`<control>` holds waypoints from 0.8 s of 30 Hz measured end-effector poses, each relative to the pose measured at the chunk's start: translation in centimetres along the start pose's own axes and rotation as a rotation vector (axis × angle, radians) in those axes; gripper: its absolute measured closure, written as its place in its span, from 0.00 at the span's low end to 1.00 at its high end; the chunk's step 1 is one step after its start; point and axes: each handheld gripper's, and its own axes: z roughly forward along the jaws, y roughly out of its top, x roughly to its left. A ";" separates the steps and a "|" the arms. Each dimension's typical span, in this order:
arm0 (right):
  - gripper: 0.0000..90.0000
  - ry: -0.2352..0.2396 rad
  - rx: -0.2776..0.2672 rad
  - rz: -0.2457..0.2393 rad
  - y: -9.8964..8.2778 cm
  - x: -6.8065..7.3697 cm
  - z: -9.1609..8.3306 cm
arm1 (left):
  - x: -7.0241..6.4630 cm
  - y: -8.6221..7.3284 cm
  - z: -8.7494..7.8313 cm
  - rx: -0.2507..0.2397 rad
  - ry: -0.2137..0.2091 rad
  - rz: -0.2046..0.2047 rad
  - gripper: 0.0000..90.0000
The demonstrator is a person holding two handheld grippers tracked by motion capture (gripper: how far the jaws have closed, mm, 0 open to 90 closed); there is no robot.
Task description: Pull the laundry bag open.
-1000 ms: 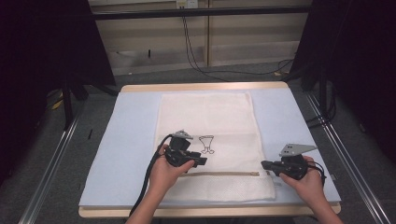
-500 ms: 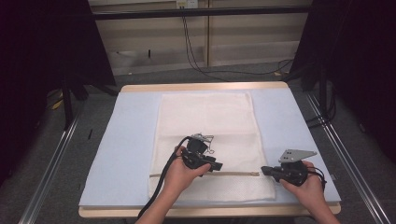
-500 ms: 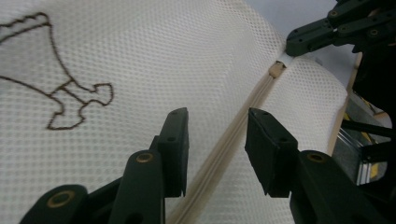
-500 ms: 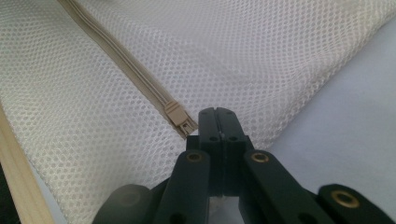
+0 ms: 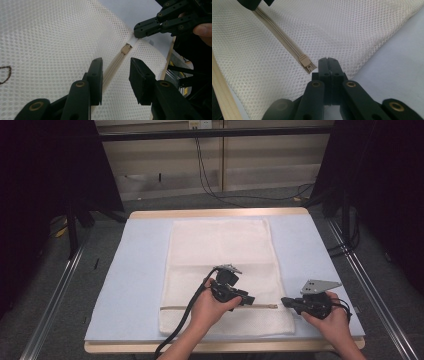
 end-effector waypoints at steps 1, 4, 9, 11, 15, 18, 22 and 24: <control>1.00 0.000 0.000 -0.001 0.0 0.0 0.0 | -0.2 0.2 0.3 0.025 0.016 0.005 0.72; 1.00 0.001 0.005 0.000 -0.1 -0.1 0.2 | -0.5 0.6 1.0 0.045 0.017 -0.007 0.70; 1.00 0.004 0.013 0.000 -0.1 -0.1 0.5 | -0.8 1.0 2.1 0.080 -0.019 -0.033 0.73; 1.00 0.008 0.014 -0.003 -0.1 -0.1 0.6 | -0.9 1.1 2.4 0.088 -0.022 -0.043 0.72; 1.00 0.007 0.021 0.001 -0.3 -0.1 0.8 | -0.8 1.2 2.7 0.086 -0.029 -0.055 0.74; 1.00 0.009 0.027 0.001 -0.3 -0.1 0.8 | -0.7 1.2 3.0 0.082 -0.025 -0.071 0.72; 1.00 0.003 0.039 -0.005 -0.3 0.0 1.0 | -0.7 1.2 3.4 0.092 -0.014 -0.072 0.70; 1.00 0.000 0.043 -0.015 -0.2 0.1 1.1 | -0.7 1.2 3.6 0.100 -0.017 -0.071 0.70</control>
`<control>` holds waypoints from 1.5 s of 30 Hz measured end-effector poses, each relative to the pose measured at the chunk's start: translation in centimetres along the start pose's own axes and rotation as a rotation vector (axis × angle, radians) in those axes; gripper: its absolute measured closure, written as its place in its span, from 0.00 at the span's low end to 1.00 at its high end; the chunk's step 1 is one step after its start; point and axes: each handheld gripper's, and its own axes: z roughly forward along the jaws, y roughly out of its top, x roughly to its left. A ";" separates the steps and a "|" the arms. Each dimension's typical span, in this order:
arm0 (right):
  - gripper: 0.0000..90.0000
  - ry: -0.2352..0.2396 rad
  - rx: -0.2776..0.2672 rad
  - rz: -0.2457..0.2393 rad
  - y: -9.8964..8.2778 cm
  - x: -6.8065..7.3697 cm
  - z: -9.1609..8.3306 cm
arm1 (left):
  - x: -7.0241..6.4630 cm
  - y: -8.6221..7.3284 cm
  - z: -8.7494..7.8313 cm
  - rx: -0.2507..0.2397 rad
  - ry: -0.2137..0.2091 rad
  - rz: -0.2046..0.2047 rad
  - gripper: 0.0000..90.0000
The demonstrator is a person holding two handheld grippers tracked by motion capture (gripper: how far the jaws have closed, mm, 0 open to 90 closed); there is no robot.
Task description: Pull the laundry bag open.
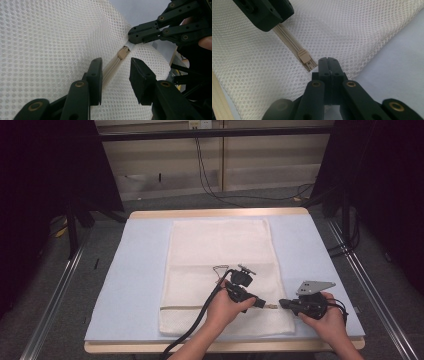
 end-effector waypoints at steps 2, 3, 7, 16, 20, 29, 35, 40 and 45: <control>1.00 -0.001 0.002 -0.003 0.0 0.0 0.0 | -0.1 0.0 0.3 0.008 -0.003 -0.005 0.70; 1.00 -0.001 0.003 -0.002 0.0 0.0 0.0 | -0.1 0.0 0.4 0.013 0.002 -0.013 0.70; 1.00 0.007 0.000 0.004 -0.1 0.0 0.0 | -0.2 0.2 0.8 0.018 -0.010 -0.024 0.70; 1.00 0.007 -0.004 0.003 -0.1 0.0 0.1 | -0.3 0.7 2.0 0.018 -0.038 -0.068 0.72; 1.00 0.007 -0.005 0.007 -0.2 -0.1 0.1 | -0.1 0.8 2.4 0.024 -0.049 -0.067 0.74; 1.00 0.015 -0.006 0.009 -0.2 -0.1 0.1 | 0.1 1.1 3.4 0.038 -0.037 -0.119 0.81; 1.00 0.012 -0.003 0.005 -0.2 -0.1 0.1 | -0.4 1.3 3.9 0.000 -0.040 -0.178 0.82; 1.00 0.016 -0.008 0.008 -0.2 -0.2 0.1 | -0.8 1.4 4.7 -0.003 -0.058 -0.213 0.90; 1.00 0.020 -0.009 0.014 -0.3 -0.2 0.1 | -0.3 1.5 4.4 0.066 -0.075 -0.135 0.96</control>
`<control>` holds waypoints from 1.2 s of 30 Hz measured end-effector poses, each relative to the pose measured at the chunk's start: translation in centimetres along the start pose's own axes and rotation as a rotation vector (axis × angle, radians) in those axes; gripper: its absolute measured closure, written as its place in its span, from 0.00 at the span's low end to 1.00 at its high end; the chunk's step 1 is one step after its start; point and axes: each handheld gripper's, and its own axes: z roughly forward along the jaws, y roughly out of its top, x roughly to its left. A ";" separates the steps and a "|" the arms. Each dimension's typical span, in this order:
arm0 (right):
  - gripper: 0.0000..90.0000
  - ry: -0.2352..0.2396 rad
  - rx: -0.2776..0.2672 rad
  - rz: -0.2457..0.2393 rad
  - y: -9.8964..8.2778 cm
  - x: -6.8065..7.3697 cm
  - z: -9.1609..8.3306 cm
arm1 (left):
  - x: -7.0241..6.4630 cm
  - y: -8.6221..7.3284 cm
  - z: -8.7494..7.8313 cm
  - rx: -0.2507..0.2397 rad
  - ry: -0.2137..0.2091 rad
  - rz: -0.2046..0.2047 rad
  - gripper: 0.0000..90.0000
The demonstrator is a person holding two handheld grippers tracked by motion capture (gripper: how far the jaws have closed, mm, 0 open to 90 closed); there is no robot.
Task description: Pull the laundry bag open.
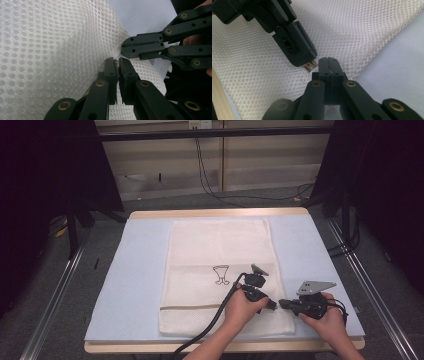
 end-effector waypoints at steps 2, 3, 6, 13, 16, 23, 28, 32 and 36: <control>1.00 0.000 0.000 0.004 0.0 0.0 0.0 | -0.2 0.0 0.0 -0.010 0.001 0.002 0.97; 1.00 0.005 -0.001 0.005 0.0 0.0 0.0 | -0.2 0.0 0.0 -0.005 0.003 0.000 0.97; 1.00 0.002 0.003 -0.005 0.1 0.0 0.0 | -0.5 0.0 0.2 -0.042 -0.010 -0.078 0.97; 1.00 0.013 0.006 -0.015 0.1 0.0 0.1 | 0.2 0.1 -1.0 0.019 0.001 -0.019 0.97; 1.00 0.013 0.001 -0.021 0.0 0.0 0.1 | 0.2 0.0 -1.4 0.011 0.001 -0.017 0.97; 1.00 0.007 0.000 -0.026 0.0 0.0 0.1 | 0.9 -0.4 -2.6 0.007 -0.004 -0.031 0.97; 1.00 0.011 -0.002 -0.020 0.0 -0.1 0.1 | 1.4 -0.6 -3.4 0.000 -0.005 -0.038 0.97; 1.00 0.014 -0.005 -0.014 0.0 -0.1 0.1 | 1.6 -0.8 -3.8 -0.002 -0.010 -0.052 0.97; 1.00 0.016 -0.006 -0.013 0.0 -0.1 0.1 | 1.5 -0.9 -3.9 -0.018 -0.013 -0.065 0.97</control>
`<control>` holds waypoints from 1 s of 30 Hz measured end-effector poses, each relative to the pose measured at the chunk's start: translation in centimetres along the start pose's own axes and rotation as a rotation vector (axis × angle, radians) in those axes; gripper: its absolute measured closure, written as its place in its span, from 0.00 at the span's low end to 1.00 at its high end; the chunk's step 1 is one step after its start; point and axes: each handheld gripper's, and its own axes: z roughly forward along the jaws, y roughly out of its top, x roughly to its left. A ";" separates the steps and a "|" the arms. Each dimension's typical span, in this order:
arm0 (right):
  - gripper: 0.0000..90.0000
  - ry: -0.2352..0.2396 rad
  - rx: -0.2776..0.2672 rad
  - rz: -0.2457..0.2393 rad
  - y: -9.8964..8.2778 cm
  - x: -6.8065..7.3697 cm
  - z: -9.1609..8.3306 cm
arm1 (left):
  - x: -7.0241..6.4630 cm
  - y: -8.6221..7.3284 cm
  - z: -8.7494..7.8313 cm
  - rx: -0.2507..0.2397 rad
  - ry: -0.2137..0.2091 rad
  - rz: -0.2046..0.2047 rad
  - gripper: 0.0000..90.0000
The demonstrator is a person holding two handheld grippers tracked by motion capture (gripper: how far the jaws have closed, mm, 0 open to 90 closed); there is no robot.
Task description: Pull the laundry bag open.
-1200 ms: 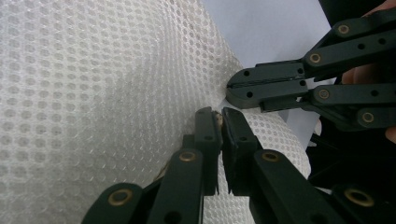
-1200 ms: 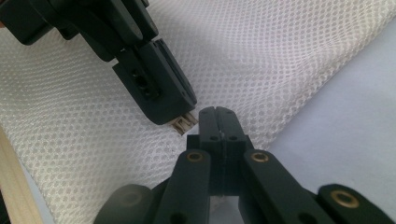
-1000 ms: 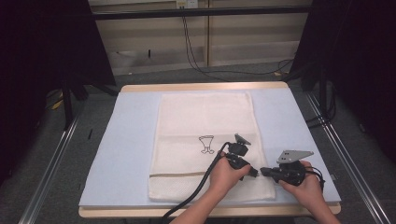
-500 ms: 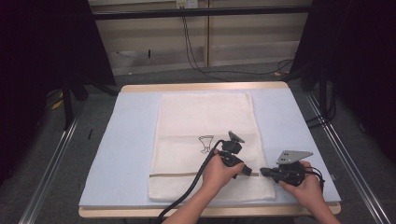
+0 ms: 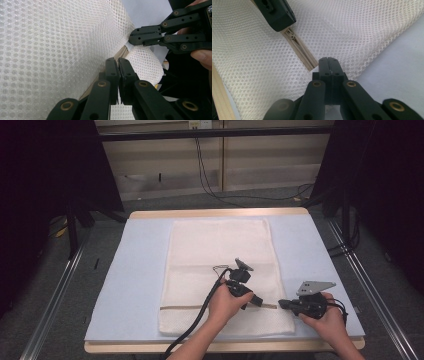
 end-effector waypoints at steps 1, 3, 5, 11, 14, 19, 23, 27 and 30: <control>1.00 0.001 0.001 -0.002 0.0 0.0 0.0 | 0.2 0.0 -0.1 0.015 -0.001 0.023 0.97; 1.00 0.000 0.000 0.002 0.0 0.0 0.0 | 0.2 0.0 -0.2 0.015 -0.001 0.016 0.97; 1.00 0.001 0.000 0.002 0.0 0.0 0.0 | 0.2 -0.1 -0.3 0.008 -0.007 0.005 0.97; 1.00 0.004 0.000 0.001 0.0 0.0 0.0 | 0.5 -0.4 -1.3 0.000 0.011 0.010 0.97; 1.00 0.002 0.002 0.002 0.0 0.0 0.0 | 0.4 -0.6 -1.8 0.000 0.020 0.036 0.97; 1.00 0.000 0.002 -0.003 0.0 0.0 0.0 | 0.7 -0.9 -2.4 -0.004 0.022 0.016 0.97; 1.00 0.001 0.005 0.000 0.0 0.0 0.0 | 1.0 -1.0 -2.5 0.006 0.017 0.019 0.97; 1.00 0.003 0.003 -0.004 0.0 0.0 0.0 | 1.0 -1.0 -2.5 0.007 0.015 0.020 0.97; 1.00 0.003 0.003 -0.002 0.0 0.0 0.0 | 0.8 -1.1 -2.3 -0.023 0.016 -0.011 0.97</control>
